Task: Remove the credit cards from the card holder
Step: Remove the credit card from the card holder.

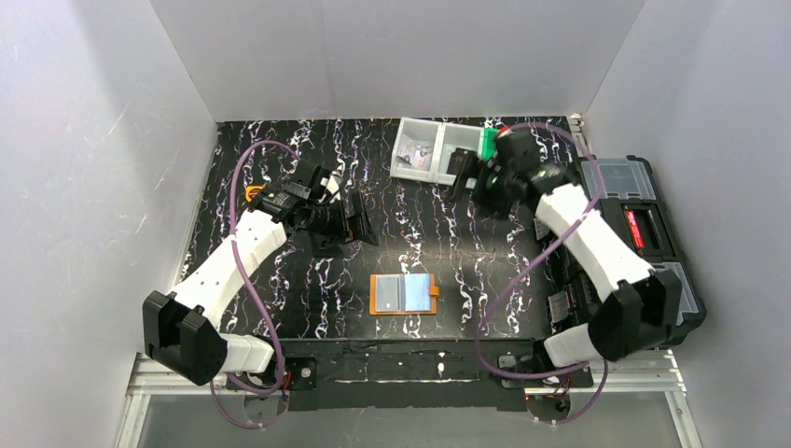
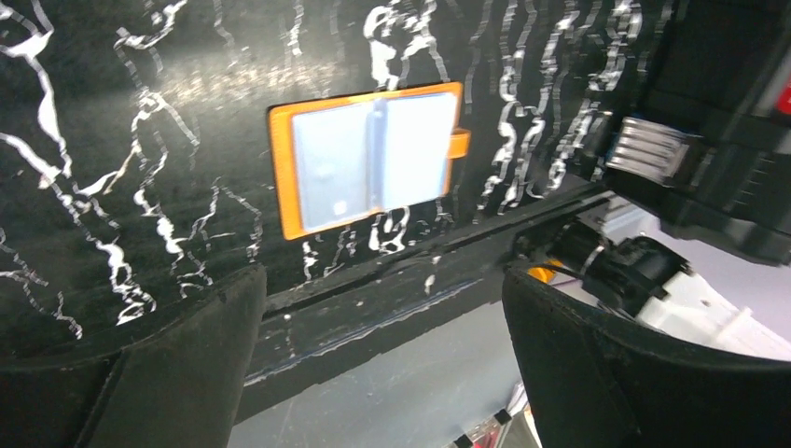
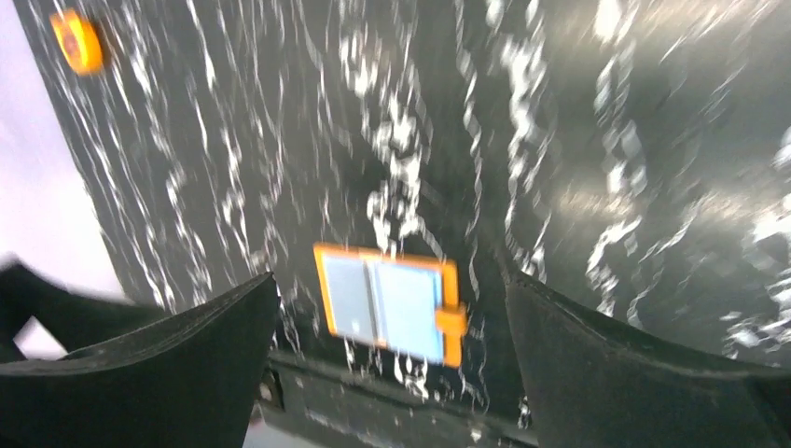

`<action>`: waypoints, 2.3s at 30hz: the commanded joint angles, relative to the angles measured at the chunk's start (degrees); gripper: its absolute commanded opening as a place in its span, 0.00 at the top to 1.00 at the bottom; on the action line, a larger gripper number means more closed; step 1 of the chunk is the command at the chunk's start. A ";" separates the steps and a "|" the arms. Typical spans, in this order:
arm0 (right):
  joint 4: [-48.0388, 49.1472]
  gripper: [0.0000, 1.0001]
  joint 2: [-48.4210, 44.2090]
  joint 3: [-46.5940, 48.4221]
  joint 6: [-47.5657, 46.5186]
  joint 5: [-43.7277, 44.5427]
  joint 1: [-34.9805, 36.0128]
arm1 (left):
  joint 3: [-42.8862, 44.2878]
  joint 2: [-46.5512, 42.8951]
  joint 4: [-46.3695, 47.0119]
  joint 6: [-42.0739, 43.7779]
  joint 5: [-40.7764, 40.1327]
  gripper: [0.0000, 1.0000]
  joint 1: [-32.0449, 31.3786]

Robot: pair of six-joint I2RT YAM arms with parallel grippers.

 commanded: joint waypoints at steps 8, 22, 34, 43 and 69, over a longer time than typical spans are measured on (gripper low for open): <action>11.94 0.16 -5.58 -23.11 16.77 2.50 26.01 | -7.97 -3.36 -0.04 -2.15 -9.55 0.02 0.44; 11.10 0.37 10.57 -12.90 17.58 3.87 36.14 | -11.14 -5.23 0.01 -3.41 -12.43 0.02 0.53; 6.73 0.40 20.24 -7.26 15.07 6.13 38.18 | -11.72 -5.40 0.87 -3.85 -12.23 0.02 0.70; 3.23 0.38 25.90 -2.60 12.83 10.15 40.33 | -13.67 -6.41 1.88 -5.83 -12.60 0.02 0.69; 10.99 0.91 29.26 -14.62 12.40 -0.57 36.13 | -19.18 -3.00 7.07 -6.35 -5.05 0.02 0.63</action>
